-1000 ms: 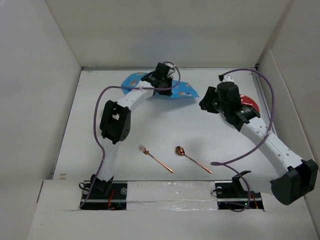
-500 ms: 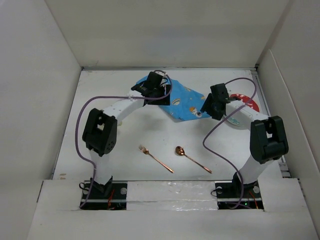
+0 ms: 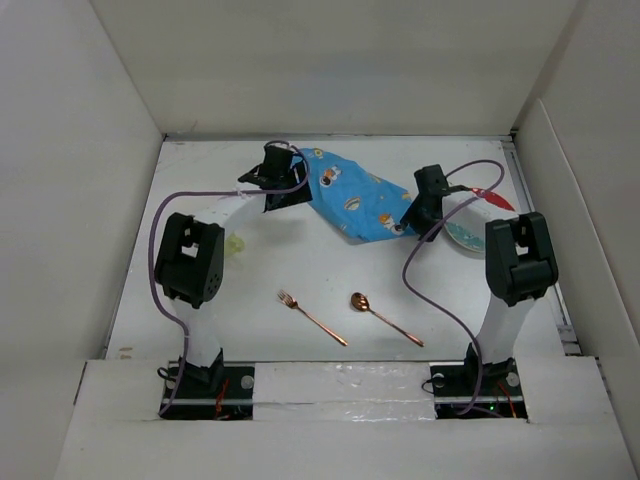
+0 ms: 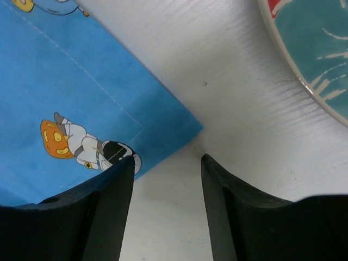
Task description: Set the dinner table for one person
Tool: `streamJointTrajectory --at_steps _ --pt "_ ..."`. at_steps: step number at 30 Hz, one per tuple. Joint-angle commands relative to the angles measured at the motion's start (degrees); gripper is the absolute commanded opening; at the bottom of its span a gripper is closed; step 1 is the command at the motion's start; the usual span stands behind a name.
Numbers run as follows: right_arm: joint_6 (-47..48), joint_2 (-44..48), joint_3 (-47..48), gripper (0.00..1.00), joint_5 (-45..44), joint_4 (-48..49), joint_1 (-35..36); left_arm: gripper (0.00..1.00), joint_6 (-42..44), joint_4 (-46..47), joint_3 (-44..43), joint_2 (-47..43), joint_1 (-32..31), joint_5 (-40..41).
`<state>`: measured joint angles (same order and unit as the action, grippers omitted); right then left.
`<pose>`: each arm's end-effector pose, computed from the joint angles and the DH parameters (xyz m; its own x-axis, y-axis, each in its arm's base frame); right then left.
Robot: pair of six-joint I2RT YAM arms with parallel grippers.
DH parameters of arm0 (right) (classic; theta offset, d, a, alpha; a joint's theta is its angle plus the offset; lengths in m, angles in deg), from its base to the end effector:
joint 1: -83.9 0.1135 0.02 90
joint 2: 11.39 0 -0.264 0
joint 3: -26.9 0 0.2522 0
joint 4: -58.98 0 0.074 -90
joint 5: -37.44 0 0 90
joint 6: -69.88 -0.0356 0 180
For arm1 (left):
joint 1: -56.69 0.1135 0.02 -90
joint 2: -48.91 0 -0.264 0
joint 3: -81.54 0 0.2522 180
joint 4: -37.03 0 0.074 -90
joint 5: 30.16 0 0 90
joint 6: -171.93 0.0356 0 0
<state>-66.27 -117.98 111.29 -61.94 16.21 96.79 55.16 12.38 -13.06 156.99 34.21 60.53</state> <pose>0.3669 0.0780 0.1723 -0.7221 0.5646 -0.3996 0.5311 0.8227 0.2028 0.4006 -0.1653 0.2380 -0.6776 -0.2070 -0.7057 0.0766 0.9345 -0.3477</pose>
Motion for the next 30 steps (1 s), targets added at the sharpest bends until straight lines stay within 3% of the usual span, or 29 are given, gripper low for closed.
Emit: streamJointTrajectory --at_steps 1,6,12,13,19,23,27,28,30 --pt "-3.0 -3.0 4.7 0.55 -2.0 -4.9 -0.8 0.66 -1.7 1.9 -2.9 0.0 -0.5 -0.3" --pt "-3.8 -8.4 13.0 0.48 -1.6 -10.9 -0.8 0.65 -1.8 5.4 -1.6 -2.9 -0.5 -3.0" --pt "-4.9 -11.4 16.5 0.13 -1.5 -14.1 -0.8 0.65 -1.4 6.9 -0.5 -6.6 -0.5 -3.7" --pt "-4.9 -11.3 17.1 0.0 -1.4 -14.2 -0.8 0.65 -1.2 6.9 -0.5 -7.0 -0.5 -3.7" --pt "-2.0 -1.7 24.4 0.0 -1.2 -6.3 4.8 0.65 0.4 5.5 -1.8 -11.8 0.1 -2.0" --pt "-1.6 -0.1 40.3 0.0 4.7 -3.2 8.8 0.65 0.0 4.0 -4.1 -14.6 3.0 -3.5" --pt "-4.2 -2.7 64.4 0.0 11.9 -1.4 10.9 0.65 -1.4 4.0 -4.4 -18.1 8.9 -8.2" --pt "-6.1 -1.7 68.0 0.0 16.3 3.0 10.9 0.65 -1.1 3.2 -4.5 -19.0 11.6 -9.0" --pt "-7.3 -0.6 68.3 0.0 16.8 5.1 10.9 0.65 -0.8 2.5 -4.4 -19.8 12.2 -9.1"
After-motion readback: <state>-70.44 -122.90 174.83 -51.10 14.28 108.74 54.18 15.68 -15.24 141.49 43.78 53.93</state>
